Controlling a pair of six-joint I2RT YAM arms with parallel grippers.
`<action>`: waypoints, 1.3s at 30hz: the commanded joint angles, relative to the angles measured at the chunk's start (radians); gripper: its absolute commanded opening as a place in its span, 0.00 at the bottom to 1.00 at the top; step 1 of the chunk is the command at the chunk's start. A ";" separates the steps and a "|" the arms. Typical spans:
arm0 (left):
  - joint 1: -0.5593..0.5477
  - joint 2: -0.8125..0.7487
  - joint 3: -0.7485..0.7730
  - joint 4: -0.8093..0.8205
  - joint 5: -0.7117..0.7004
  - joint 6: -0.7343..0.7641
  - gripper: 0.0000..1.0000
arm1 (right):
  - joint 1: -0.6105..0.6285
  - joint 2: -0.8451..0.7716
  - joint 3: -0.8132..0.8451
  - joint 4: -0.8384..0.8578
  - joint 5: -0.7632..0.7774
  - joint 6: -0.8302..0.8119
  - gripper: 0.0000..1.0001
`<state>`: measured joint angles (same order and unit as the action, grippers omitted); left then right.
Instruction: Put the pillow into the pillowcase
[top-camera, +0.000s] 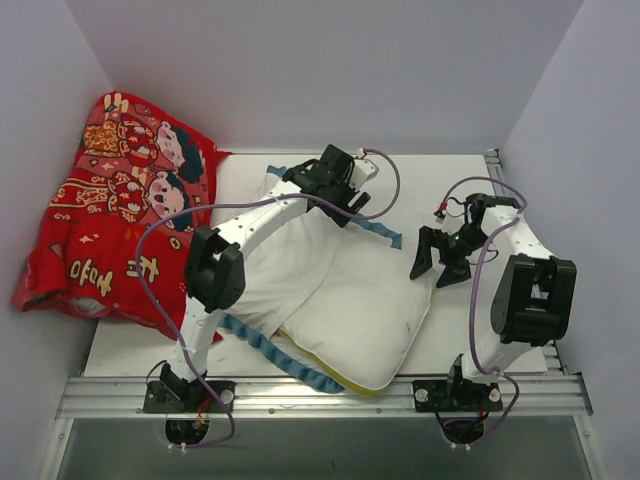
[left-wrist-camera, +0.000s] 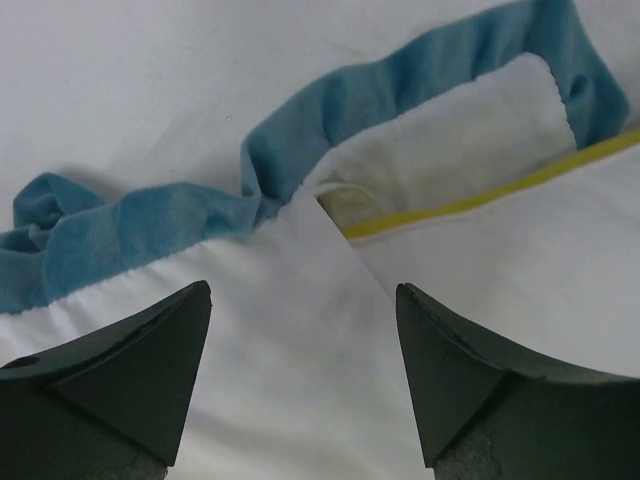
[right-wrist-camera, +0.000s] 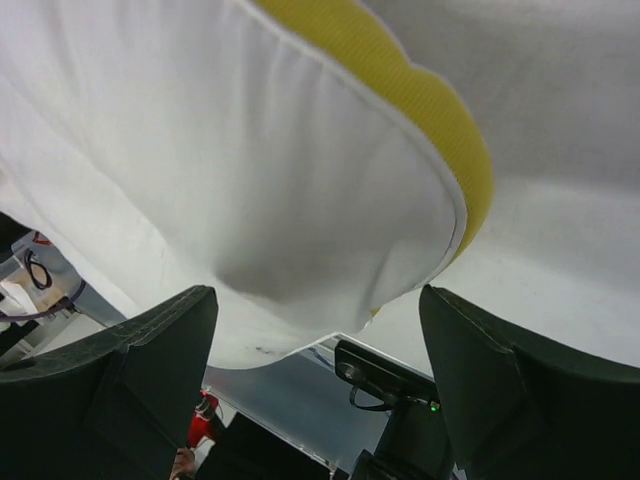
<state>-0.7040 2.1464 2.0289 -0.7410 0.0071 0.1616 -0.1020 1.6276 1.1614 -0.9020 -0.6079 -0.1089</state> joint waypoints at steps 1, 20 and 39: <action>0.006 0.067 0.129 0.064 -0.038 0.042 0.84 | -0.001 0.058 0.027 0.002 -0.032 0.015 0.84; 0.028 0.389 0.318 0.005 0.318 0.283 0.47 | 0.008 0.127 -0.066 0.144 -0.207 0.072 0.20; -0.039 0.208 0.189 0.402 0.567 -0.352 0.18 | 0.058 0.022 -0.018 0.192 -0.308 0.141 0.05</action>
<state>-0.7673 2.4275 2.2154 -0.4713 0.5190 -0.0727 -0.0360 1.7199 1.1477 -0.7391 -0.8227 0.0296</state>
